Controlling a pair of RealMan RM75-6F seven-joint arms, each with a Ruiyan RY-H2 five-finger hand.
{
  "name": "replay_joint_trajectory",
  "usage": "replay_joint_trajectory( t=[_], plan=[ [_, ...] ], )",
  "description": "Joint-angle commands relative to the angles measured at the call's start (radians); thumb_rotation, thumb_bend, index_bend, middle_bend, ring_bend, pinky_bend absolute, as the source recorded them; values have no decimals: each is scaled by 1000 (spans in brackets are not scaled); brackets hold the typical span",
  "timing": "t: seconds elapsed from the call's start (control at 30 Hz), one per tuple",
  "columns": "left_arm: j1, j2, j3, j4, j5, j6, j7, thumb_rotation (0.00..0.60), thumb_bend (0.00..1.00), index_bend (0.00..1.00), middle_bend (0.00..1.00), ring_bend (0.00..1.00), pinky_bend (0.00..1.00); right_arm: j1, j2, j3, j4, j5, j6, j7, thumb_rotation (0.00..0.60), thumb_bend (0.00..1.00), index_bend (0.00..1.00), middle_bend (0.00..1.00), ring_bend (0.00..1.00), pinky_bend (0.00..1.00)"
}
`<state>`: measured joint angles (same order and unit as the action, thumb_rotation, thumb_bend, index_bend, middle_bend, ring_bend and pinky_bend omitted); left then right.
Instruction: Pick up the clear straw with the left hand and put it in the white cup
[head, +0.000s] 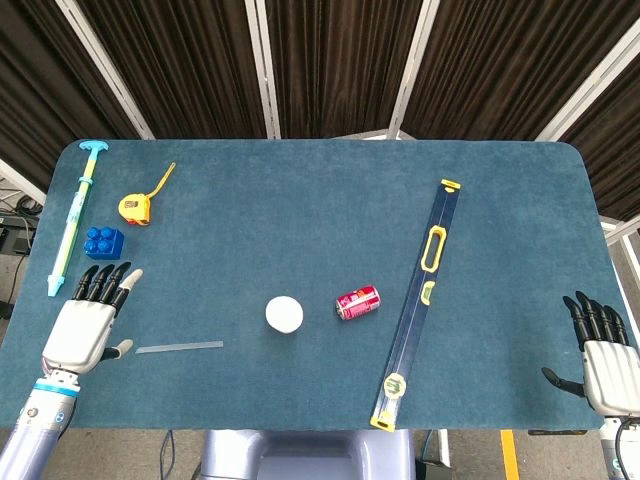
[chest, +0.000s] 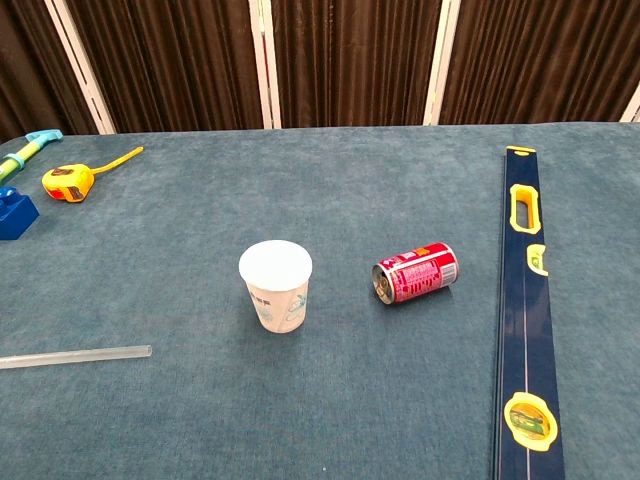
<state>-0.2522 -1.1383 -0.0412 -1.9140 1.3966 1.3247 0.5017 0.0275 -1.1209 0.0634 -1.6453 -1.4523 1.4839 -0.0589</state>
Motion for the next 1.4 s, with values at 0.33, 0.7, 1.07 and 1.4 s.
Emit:
replay_joint_trajectory(
  t=[0.33, 0.7, 1.07, 1.4],
  plan=[
    [1, 0, 2, -8, -6, 6, 7, 600, 93, 0, 0, 0, 0, 0, 0, -1, 3, -3, 1, 5, 600, 84, 0, 0, 0, 0],
    [-2, -12, 8, -7, -14, 2, 15, 600, 92, 10, 0, 0, 0, 0, 0, 0, -1, 2, -1, 0, 600, 85, 0, 0, 0, 0],
    [-5, -36, 24, -12, -21, -13, 33, 600, 189, 296, 0, 0, 0, -1, -1, -1, 5, -3, 3, 4, 600, 84, 0, 0, 0, 0],
    [-31, -142, 39, 52, -123, -86, 121, 600, 292, 447, 0, 0, 0, -1, -2, -1, 6, -3, 3, 5, 600, 85, 0, 0, 0, 0]
  ],
)
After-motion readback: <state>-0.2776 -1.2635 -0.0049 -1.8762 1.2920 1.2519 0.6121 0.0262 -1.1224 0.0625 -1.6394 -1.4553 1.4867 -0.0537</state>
